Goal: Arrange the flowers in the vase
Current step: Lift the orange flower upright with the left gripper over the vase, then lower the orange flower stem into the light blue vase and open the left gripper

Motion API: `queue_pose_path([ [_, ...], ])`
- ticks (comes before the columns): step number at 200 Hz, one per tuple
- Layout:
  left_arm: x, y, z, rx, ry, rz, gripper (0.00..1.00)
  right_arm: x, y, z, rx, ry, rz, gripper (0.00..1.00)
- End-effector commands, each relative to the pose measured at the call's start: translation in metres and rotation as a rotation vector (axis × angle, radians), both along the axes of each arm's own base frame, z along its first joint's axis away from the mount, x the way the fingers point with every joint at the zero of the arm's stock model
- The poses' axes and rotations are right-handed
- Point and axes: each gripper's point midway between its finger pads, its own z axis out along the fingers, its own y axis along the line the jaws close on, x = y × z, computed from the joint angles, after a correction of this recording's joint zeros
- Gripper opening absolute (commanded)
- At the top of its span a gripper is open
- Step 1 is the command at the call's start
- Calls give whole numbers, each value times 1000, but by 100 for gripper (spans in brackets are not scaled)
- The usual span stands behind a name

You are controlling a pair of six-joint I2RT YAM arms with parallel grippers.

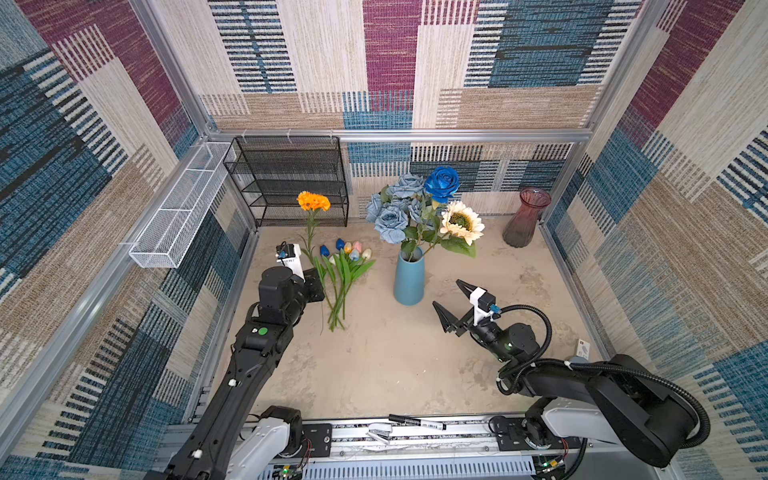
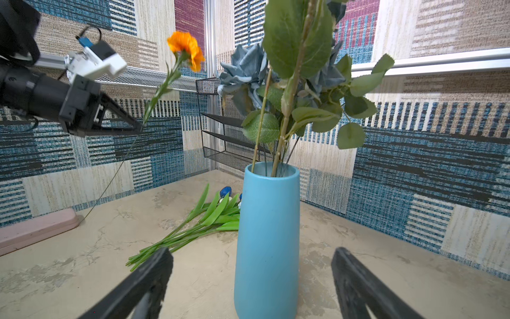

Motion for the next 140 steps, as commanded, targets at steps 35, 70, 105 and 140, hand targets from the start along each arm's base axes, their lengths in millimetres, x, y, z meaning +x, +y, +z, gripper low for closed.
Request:
queue_pose_path([
  [35, -51, -85, 130, -98, -614, -508, 0, -1, -9, 11, 33, -32, -37, 93],
  [70, -74, -123, 172, -224, -726, -784, 0, -2, -11, 13, 36, -40, -43, 93],
  [105, -75, -144, 196, -324, -825, -872, 0, -2, -10, 13, 34, -40, -42, 93],
  [140, -57, -164, 197, -331, -836, -907, 0, -4, -12, 14, 35, -46, -43, 93],
])
